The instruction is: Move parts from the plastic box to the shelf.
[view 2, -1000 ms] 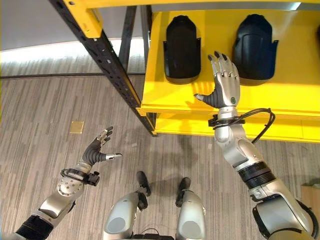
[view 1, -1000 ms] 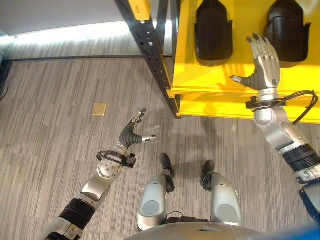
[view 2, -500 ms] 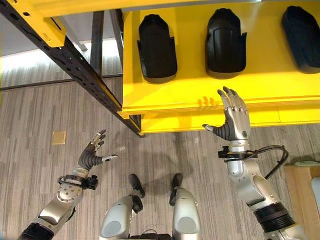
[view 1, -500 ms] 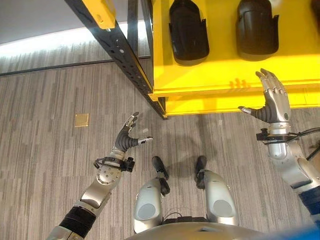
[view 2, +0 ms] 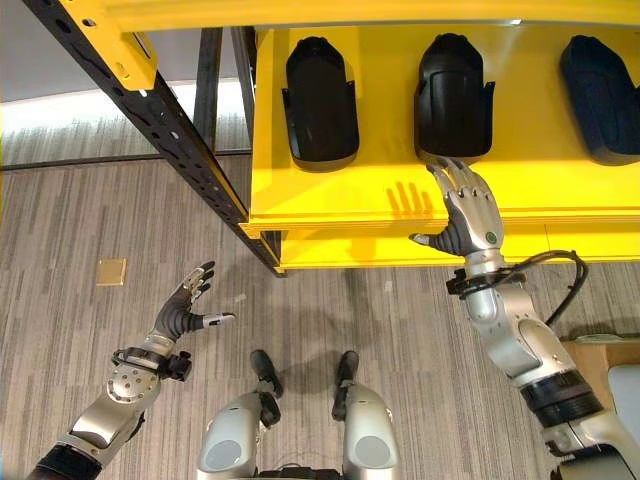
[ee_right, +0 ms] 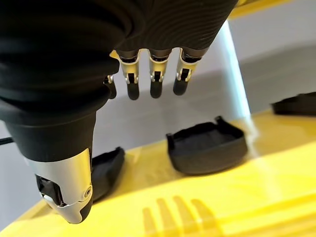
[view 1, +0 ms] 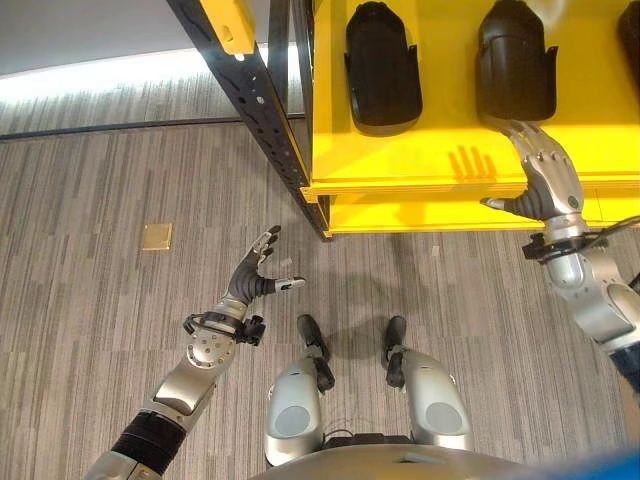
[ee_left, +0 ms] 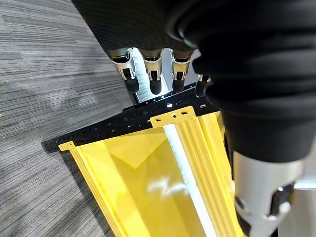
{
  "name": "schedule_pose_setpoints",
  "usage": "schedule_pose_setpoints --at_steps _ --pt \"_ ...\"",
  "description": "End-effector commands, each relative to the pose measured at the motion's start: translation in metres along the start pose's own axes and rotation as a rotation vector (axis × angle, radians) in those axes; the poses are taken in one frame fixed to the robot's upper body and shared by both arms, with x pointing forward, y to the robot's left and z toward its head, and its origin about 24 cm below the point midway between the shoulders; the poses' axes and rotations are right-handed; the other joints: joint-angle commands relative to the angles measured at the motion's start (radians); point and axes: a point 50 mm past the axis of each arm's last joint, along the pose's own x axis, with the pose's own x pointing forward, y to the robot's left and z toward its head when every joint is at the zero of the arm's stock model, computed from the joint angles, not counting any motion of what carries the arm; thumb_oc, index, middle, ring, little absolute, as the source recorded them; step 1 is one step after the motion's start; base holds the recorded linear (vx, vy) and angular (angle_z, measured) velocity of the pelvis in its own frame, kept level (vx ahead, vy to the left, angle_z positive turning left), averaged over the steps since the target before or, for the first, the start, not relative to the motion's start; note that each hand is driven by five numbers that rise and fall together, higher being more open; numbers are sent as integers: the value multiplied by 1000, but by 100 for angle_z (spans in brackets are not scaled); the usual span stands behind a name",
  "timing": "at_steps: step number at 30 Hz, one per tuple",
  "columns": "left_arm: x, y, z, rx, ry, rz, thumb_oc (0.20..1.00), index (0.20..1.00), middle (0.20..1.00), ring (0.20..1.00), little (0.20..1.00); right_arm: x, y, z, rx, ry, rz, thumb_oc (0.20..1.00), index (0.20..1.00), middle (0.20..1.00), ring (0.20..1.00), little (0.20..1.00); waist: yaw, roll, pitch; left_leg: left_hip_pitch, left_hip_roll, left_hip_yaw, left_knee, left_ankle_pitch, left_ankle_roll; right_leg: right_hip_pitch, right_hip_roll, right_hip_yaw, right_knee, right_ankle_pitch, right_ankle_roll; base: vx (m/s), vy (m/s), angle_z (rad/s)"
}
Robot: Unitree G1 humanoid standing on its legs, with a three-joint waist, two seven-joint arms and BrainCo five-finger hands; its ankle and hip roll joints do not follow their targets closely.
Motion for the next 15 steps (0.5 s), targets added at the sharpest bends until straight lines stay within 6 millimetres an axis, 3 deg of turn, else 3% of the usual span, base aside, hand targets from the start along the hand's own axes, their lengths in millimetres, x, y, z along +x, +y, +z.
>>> schedule_pose_setpoints --at_steps 1,2,10,13,15 --pt "2 3 19 47 -93 -36 1000 1000 1000 1000 1000 13 -9 3 86 3 -12 1000 1000 1000 1000 1000 28 -32 -42 57 44 12 67 -110 -72 26 -45 -19 -18 -49 113 -11 -31 2" --pt "4 2 20 48 -94 -45 1000 1000 1000 1000 1000 15 -4 2 206 54 -14 1000 1000 1000 1000 1000 31 -30 -42 60 42 9 64 -109 -71 27 -46 -18 -20 -46 112 0 0 0" --pt "4 -4 20 34 -92 -62 1000 1000 1000 1000 1000 13 14 6 567 153 -26 1000 1000 1000 1000 1000 33 -17 -44 65 37 1 62 -109 -70 35 -53 -21 -18 -47 106 0 0 0" --pt "4 -9 18 26 -85 -64 1000 1000 1000 1000 1000 11 25 14 841 194 -26 1000 1000 1000 1000 1000 31 -7 -48 69 37 0 65 -111 -69 37 -56 -23 -9 -53 100 0 0 0" --pt "4 -10 17 24 -81 -64 1000 1000 1000 1000 1000 10 26 15 894 203 -34 1000 1000 1000 1000 1000 30 -5 -49 68 39 1 68 -112 -69 37 -57 -23 -6 -55 97 0 0 0"
